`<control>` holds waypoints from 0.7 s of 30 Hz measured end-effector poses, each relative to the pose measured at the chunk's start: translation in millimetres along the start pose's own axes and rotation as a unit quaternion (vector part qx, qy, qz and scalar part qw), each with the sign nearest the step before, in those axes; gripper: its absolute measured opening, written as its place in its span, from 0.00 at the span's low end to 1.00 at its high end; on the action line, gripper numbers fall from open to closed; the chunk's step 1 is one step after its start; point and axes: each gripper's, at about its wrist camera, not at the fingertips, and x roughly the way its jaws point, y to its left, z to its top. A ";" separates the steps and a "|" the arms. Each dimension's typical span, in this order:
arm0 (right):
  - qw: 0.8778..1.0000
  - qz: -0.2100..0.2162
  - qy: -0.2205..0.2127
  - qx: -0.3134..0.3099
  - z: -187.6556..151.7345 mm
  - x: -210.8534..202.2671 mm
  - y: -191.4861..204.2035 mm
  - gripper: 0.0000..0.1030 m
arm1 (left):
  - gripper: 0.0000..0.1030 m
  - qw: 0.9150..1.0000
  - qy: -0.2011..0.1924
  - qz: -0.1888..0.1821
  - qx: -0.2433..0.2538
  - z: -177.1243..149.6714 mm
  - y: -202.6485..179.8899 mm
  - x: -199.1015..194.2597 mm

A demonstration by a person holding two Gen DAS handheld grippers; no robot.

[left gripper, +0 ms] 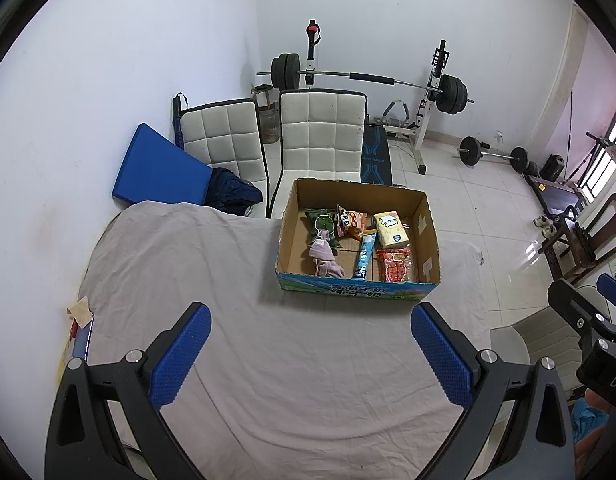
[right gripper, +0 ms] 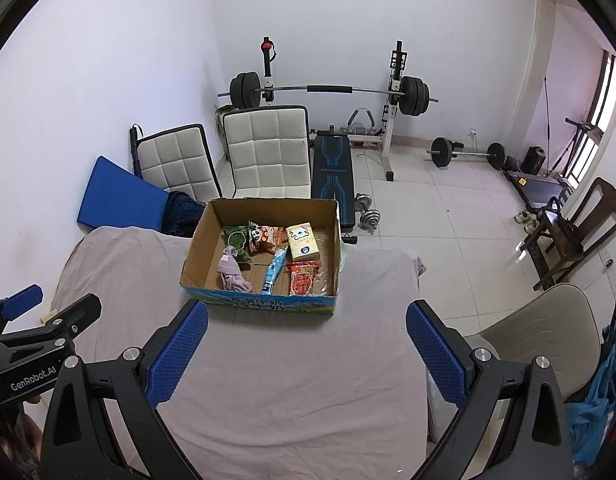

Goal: Organize soft objects

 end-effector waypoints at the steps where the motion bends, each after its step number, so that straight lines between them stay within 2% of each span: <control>1: 1.000 0.001 0.000 0.000 0.0 0.1 0.0 0.98 | 1.00 1.000 0.000 0.000 0.000 -0.1 -0.1 -0.1; 21: 1.000 0.000 -0.006 -0.005 5.5 -6.0 3.2 0.98 | 1.00 1.000 -0.006 0.004 0.000 6.5 0.7 -5.7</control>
